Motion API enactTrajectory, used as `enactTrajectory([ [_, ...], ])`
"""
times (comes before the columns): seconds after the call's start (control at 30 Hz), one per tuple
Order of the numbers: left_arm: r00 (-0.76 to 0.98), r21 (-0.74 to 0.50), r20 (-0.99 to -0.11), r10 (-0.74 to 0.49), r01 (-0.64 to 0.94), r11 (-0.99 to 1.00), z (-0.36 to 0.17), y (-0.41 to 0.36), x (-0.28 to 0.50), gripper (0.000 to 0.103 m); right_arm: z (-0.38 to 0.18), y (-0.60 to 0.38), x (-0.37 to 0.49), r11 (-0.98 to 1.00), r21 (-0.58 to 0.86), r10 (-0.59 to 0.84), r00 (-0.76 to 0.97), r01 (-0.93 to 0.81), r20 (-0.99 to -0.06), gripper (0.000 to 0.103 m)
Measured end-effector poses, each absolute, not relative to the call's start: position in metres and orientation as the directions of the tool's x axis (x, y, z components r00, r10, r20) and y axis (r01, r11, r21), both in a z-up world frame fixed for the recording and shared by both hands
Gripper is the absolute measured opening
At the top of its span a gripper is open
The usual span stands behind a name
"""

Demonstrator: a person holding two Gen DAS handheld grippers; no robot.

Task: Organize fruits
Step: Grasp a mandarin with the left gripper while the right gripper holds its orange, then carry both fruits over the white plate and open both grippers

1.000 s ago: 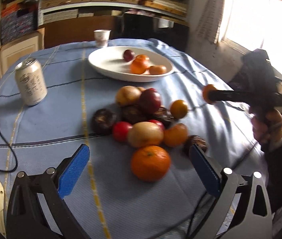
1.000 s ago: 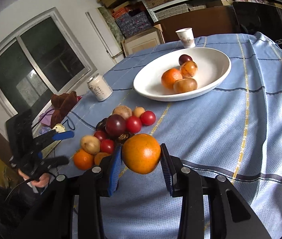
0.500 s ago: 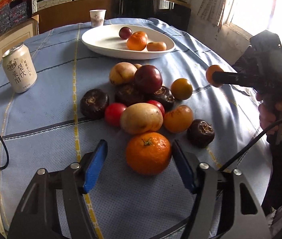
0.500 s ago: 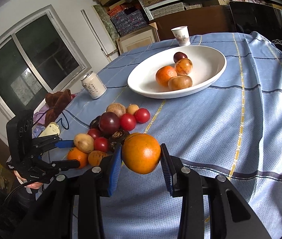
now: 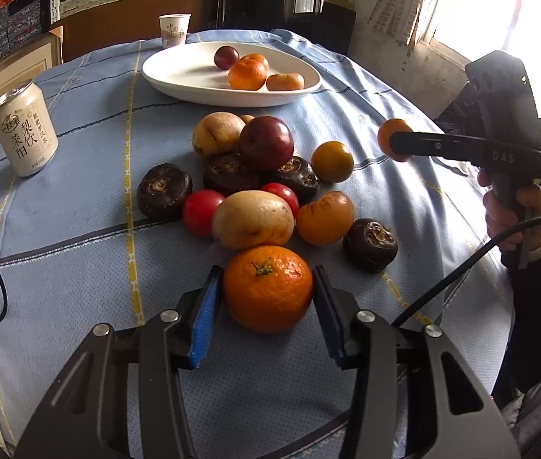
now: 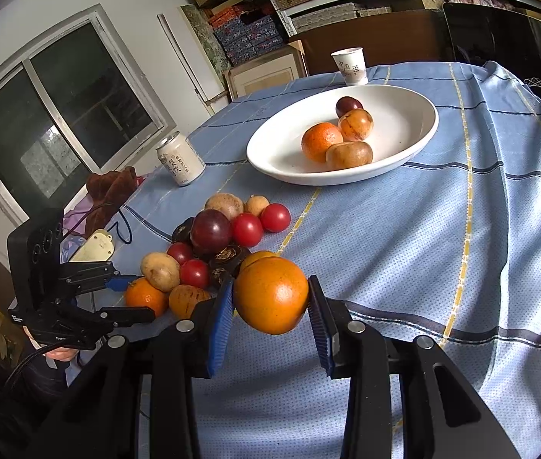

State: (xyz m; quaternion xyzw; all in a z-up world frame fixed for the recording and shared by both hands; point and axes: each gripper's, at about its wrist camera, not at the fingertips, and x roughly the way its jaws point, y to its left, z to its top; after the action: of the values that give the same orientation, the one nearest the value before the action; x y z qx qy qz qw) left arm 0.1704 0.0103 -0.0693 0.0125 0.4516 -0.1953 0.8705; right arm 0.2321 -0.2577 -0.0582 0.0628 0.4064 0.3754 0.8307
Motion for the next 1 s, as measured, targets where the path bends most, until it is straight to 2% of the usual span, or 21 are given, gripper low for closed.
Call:
enactTrajectory([
  [0.3, 0.533, -0.216, -0.737, -0.416, 0.397, 0.892, -0.037, 0.028, 0.17, 0.046, -0.055, -0.252, 0.232, 0.709, 0.397, 0.678, 0.411, -0.582, -0.61, 0.038],
  [0.43, 0.584, -0.139, -0.724, -0.367, 0.397, 0.907, -0.001, 0.025, 0.206, 0.046, -0.045, -0.236, 0.25, 0.721, 0.397, 0.675, 0.442, -0.568, -0.591, 0.038],
  [0.57, 0.6, -0.147, -0.71, -0.37, 0.387, 0.91, 0.023, 0.02, 0.266, 0.046, -0.033, -0.211, 0.276, 0.766, 0.328, 0.624, 0.513, -0.554, -0.589, 0.038],
  [0.8, 0.595, -0.107, -0.755, -0.276, 0.303, 0.947, 0.014, 0.008, 0.36, 0.046, -0.043, -0.192, 0.331, 0.819, 0.332, 0.565, 0.556, -0.469, -0.609, 0.038],
  [0.97, 0.541, -0.116, -0.798, -0.267, 0.296, 0.948, -0.009, -0.001, 0.394, 0.046, -0.05, -0.191, 0.346, 0.82, 0.342, 0.564, 0.55, -0.459, -0.616, 0.039],
  [1.0, 0.534, -0.11, -0.805, -0.257, 0.291, 0.95, -0.013, -0.002, 0.396, 0.048, -0.05, -0.192, 0.346, 0.818, 0.348, 0.568, 0.548, -0.459, -0.614, 0.043],
])
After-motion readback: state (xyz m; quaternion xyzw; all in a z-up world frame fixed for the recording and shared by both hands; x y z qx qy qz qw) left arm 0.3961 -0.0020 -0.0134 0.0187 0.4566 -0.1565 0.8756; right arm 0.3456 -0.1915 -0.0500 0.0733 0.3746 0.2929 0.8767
